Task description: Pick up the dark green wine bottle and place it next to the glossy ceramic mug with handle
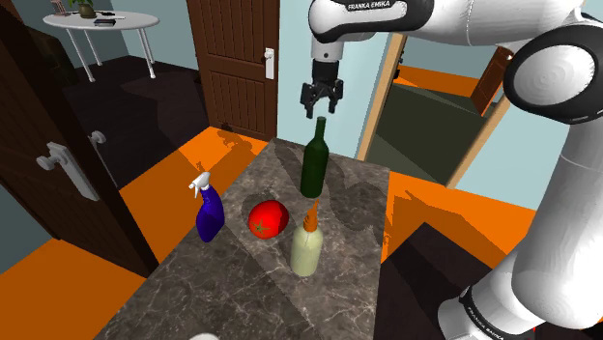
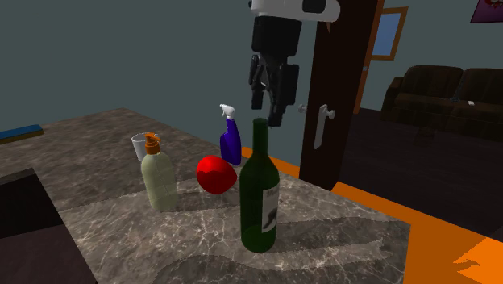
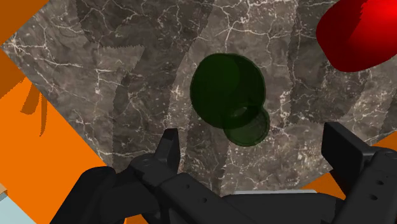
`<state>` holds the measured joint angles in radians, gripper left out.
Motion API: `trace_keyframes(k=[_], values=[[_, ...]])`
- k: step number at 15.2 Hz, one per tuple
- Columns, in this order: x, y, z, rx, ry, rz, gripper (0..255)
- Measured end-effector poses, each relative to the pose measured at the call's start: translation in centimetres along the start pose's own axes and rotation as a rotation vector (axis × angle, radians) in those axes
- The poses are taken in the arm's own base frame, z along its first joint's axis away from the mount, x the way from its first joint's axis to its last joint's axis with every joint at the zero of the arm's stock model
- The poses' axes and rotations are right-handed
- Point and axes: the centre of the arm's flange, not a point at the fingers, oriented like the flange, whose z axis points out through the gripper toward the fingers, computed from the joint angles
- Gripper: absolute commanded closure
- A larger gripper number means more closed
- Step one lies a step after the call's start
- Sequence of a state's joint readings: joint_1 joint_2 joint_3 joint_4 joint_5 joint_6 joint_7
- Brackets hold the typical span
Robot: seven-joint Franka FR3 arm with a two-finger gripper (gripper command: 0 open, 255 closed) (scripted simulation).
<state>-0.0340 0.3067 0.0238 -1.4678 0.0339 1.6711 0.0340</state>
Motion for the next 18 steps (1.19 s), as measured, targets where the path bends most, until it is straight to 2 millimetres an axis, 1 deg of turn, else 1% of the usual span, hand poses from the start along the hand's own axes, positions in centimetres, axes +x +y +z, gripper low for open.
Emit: trace_keyframes(k=[2, 7, 9, 13, 14, 18], values=[[0.6, 0.1, 0.9, 0.001, -0.002, 0.002, 0], [0.7, 0.1, 3.4, 0.001, -0.002, 0.002, 0], [0.7, 0.1, 3.8, 0.001, -0.002, 0.002, 0], [0.7, 0.2, 3.9, 0.001, -0.002, 0.002, 0], [0.7, 0.2, 3.9, 0.001, -0.002, 0.002, 255], [0.7, 0.2, 3.9, 0.001, -0.001, 0.002, 255]])
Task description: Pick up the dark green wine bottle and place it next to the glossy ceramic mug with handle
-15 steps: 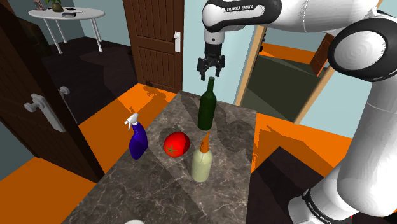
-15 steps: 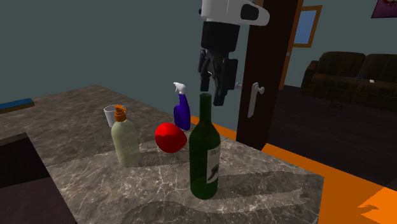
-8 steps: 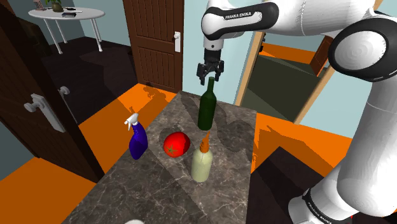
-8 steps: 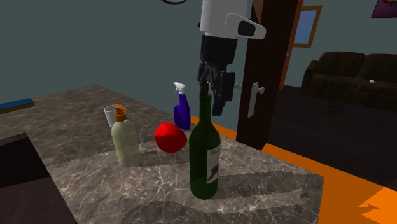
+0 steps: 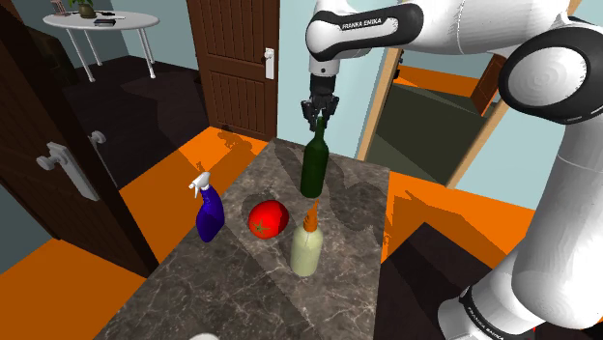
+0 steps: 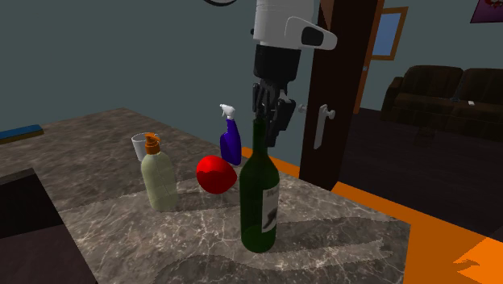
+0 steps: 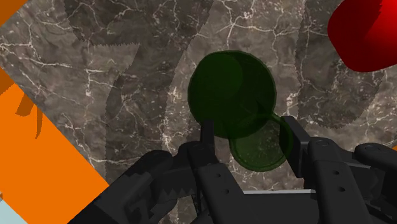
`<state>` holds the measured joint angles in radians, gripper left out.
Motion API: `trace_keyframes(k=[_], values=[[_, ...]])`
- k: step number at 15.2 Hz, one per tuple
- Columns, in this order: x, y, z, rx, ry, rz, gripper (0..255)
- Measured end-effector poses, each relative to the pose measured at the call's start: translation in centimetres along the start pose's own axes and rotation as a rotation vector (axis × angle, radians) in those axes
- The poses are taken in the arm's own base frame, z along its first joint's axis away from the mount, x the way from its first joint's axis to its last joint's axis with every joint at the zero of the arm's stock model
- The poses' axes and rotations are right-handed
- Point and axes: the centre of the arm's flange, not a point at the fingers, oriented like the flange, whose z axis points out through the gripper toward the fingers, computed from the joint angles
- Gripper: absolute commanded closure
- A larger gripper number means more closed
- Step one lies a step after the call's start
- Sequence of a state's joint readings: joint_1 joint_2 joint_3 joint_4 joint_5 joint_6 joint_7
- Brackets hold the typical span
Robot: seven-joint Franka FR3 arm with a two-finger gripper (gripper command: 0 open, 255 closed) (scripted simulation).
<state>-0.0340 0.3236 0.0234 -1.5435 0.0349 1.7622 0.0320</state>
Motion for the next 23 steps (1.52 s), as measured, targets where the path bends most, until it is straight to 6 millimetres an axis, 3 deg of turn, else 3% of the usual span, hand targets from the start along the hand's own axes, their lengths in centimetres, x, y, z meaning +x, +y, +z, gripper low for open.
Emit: trace_keyframes(k=[7, 23], values=[[0.0, -0.1, -0.2, 0.000, 0.000, 0.000, 255], [-1.0, -0.3, -8.4, 0.000, 0.000, 0.000, 255]])
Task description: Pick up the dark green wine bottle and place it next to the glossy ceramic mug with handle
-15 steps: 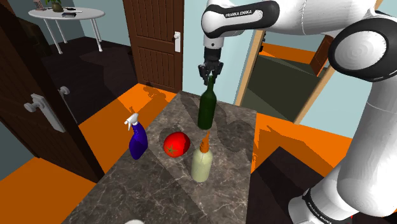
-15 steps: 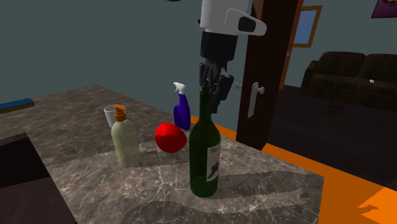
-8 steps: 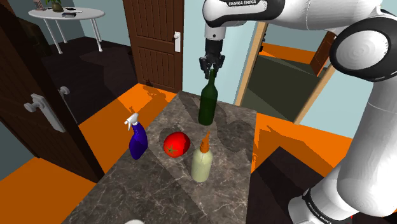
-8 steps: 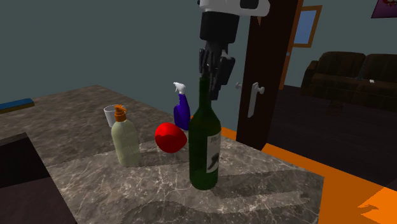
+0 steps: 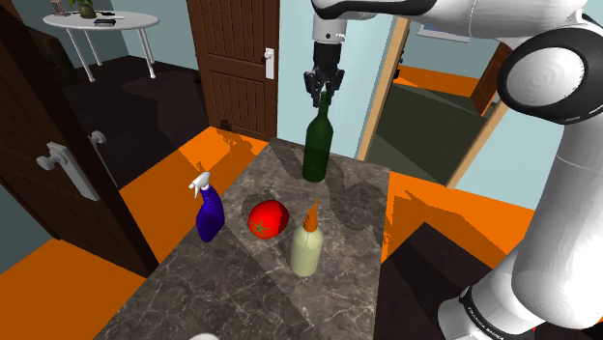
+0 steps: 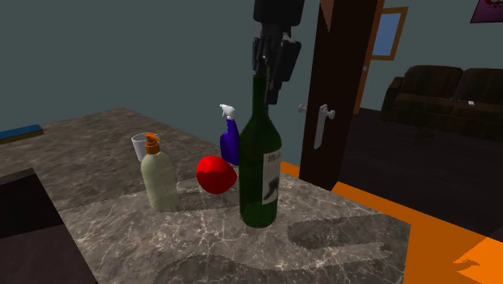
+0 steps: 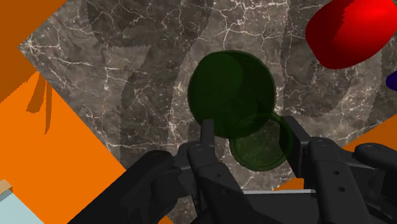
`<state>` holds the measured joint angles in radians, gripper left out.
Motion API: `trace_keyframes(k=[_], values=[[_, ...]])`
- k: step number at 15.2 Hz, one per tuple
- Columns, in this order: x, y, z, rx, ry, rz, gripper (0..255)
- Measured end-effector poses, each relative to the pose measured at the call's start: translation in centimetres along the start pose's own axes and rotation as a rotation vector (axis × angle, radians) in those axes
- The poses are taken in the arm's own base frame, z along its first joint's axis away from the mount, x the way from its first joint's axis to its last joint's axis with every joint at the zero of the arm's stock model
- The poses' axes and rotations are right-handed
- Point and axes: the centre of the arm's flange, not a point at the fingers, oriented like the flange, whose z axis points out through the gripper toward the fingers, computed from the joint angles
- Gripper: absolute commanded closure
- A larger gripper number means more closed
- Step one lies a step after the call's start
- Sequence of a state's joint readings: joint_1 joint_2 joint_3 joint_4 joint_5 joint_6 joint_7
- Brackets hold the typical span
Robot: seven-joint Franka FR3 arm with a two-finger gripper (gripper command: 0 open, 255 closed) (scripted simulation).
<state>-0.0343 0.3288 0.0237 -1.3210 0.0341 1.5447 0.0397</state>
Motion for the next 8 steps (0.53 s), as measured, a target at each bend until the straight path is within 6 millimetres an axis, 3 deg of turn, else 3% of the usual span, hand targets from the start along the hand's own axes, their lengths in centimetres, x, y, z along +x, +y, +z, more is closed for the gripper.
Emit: trace_keyframes(k=[8], values=[[-0.4, -0.1, -4.2, 0.000, 0.000, 0.000, 255]])
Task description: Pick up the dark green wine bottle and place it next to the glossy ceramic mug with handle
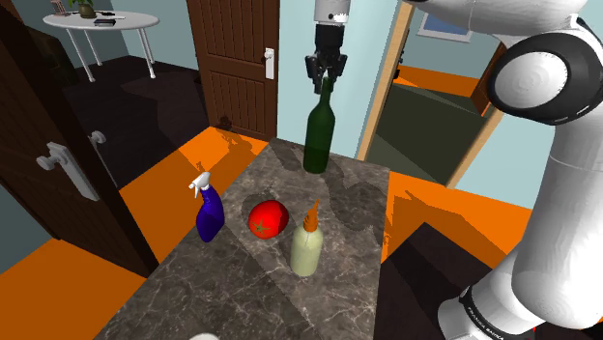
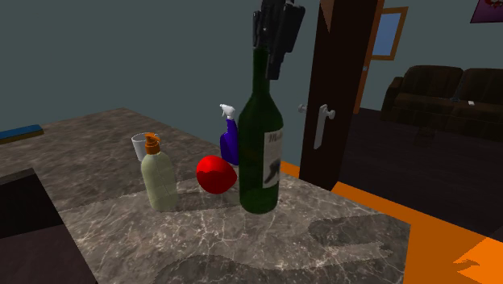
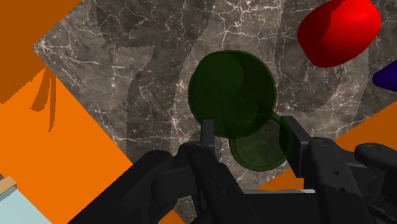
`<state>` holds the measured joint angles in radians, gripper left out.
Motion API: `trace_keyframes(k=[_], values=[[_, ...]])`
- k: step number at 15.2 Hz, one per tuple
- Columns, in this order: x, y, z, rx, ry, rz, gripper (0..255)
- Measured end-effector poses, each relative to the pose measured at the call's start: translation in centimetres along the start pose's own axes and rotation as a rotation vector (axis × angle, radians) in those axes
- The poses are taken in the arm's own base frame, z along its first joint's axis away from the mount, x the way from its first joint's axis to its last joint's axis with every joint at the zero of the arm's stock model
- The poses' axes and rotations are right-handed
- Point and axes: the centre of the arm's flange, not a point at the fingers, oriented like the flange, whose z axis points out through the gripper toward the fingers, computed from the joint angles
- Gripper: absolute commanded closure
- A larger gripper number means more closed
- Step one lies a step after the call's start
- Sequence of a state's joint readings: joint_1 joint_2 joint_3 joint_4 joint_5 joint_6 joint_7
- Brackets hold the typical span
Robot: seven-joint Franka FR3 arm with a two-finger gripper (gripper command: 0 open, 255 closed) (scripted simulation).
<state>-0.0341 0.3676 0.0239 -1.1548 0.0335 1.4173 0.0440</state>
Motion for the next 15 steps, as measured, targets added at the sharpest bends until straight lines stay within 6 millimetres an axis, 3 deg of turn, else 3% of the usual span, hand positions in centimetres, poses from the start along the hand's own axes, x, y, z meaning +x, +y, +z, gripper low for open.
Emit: trace_keyframes(k=[8, 10, 15], values=[[-0.4, -0.2, -4.1, 0.000, 0.000, 0.000, 255], [-1.3, -1.4, -4.2, 0.000, 0.000, 0.000, 255], [-4.7, -6.5, -3.8, 0.001, 0.000, -0.001, 255]])
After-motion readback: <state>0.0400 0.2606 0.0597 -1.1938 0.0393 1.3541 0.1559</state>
